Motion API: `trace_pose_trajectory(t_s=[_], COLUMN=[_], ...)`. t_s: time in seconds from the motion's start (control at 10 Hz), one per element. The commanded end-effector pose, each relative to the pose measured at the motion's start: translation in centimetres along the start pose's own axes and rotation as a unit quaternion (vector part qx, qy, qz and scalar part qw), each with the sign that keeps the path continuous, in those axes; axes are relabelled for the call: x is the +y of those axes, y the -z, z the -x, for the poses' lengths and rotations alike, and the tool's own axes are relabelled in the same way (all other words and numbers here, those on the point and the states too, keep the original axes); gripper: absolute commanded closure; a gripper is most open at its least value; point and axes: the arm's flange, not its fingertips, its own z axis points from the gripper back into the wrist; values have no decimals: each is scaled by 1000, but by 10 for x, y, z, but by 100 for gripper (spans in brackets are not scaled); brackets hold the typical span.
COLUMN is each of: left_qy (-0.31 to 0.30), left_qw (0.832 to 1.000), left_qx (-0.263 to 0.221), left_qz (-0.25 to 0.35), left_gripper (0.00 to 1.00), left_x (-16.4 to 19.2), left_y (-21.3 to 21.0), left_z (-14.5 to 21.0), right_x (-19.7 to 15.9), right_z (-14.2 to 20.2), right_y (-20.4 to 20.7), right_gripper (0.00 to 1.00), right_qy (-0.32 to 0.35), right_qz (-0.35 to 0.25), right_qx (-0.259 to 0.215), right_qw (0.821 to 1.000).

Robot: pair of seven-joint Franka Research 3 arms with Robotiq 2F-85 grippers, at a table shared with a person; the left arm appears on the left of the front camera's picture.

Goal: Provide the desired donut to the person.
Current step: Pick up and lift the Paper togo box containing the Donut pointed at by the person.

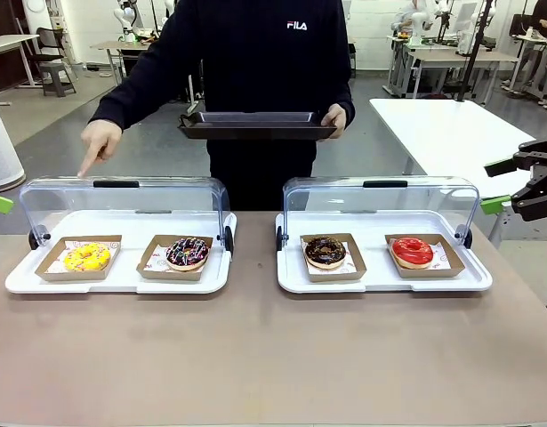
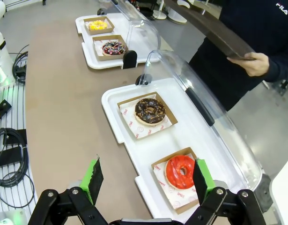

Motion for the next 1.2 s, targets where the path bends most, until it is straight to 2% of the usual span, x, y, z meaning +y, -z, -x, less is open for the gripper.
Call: trace_pose_trajectory(t_s=[0.0,1.1], left_qy=[-2,-2], left_qw=[1000,1000], left_qx=[-3,-3], left_qz=[2,2], left_gripper=[0,0], left_x=[1,1], left_y=[0,0], left_z=[1,1], right_x=[-1,-1], right_z=[0,0], right_y=[1,1], right_gripper=[0,0], right_qy=[-5,-5], right_qz=[-3,-3], right_qx=[-11,-11], right_qw=[1000,1000])
